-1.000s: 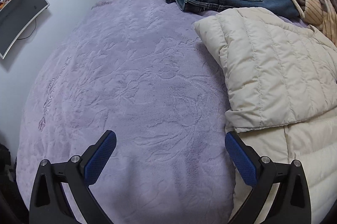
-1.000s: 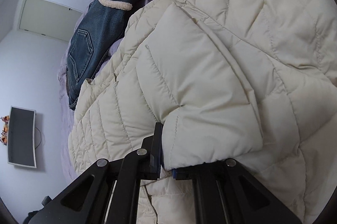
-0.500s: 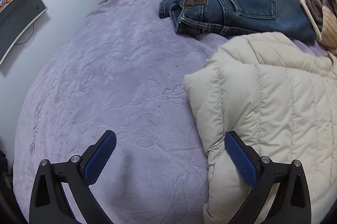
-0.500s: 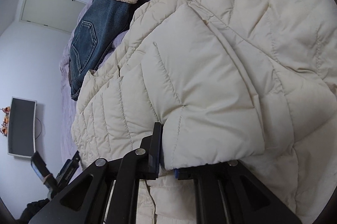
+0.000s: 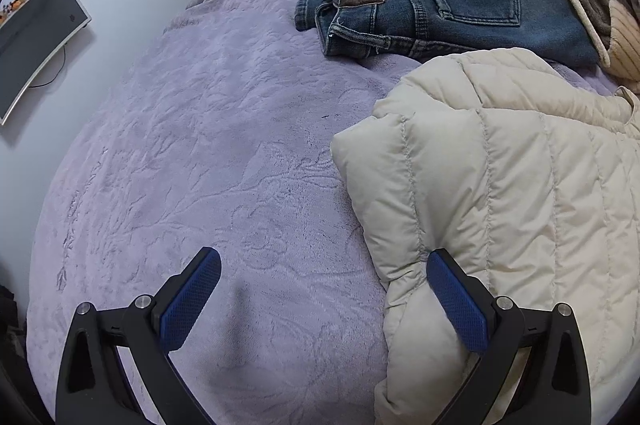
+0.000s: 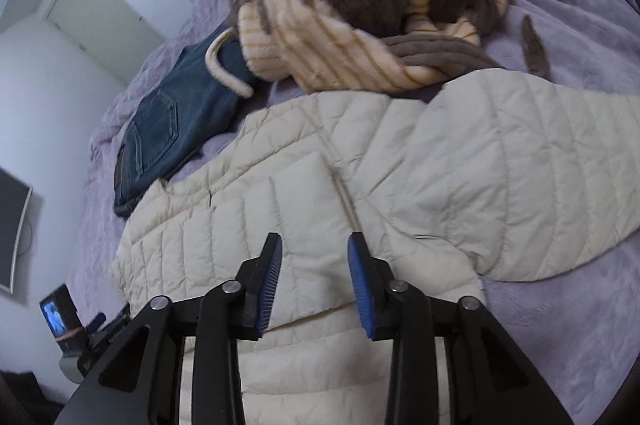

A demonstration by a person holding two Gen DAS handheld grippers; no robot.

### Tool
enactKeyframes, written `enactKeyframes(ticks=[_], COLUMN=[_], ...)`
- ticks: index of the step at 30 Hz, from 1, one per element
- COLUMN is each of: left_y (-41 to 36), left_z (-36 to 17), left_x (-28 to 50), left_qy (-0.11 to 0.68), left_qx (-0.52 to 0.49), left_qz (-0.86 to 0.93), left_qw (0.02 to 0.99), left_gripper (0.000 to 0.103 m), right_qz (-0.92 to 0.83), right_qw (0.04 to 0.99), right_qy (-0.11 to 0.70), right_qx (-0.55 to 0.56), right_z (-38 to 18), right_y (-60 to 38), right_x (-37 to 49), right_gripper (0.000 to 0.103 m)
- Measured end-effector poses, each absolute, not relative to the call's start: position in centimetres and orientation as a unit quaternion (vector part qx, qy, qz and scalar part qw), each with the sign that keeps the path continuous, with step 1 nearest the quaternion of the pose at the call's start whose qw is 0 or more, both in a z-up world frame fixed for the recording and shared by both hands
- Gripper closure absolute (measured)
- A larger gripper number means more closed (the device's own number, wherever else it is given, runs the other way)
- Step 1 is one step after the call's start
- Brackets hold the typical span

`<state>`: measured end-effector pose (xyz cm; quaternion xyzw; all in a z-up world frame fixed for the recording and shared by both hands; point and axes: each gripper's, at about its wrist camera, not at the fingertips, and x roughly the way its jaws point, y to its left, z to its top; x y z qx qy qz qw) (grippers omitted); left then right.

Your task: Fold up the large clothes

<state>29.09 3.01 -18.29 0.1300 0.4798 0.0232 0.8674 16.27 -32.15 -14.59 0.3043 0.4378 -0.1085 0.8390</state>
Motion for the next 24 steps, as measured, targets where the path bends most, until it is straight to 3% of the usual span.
enactKeyframes(ticks=[6, 15, 21, 24], left_y=[2.4, 2.0, 1.3, -0.4], left_z=[-18.3, -16.6, -13.2, -12.4], left_x=[29.0, 28.7, 27.3, 26.0], left_qy=[0.481, 0.472, 0.474, 0.486], left_qx=[0.132, 0.137, 0.125, 0.126], left_qz=[0.021, 0.019, -0.009, -0.036], left_qw=[0.866, 0.87, 0.872, 0.864], left_gripper=[0.0, 0.0, 0.0, 0.0], right_qz=[-0.109, -0.11, -0.075, -0.08], right_qw=[0.815, 0.814, 0.813, 0.802], right_qy=[0.503, 0.499, 0.469, 0.46], right_qx=[0.266, 0.276, 0.336, 0.373], right_z=[-19.5, -19.4, -17.2, -16.9], right_y=[-31.3, -32.5, -33.5, -34.6], right_x=[18.2, 17.8, 14.7, 12.1], right_gripper=[0.089, 0.089, 0.08, 0.059])
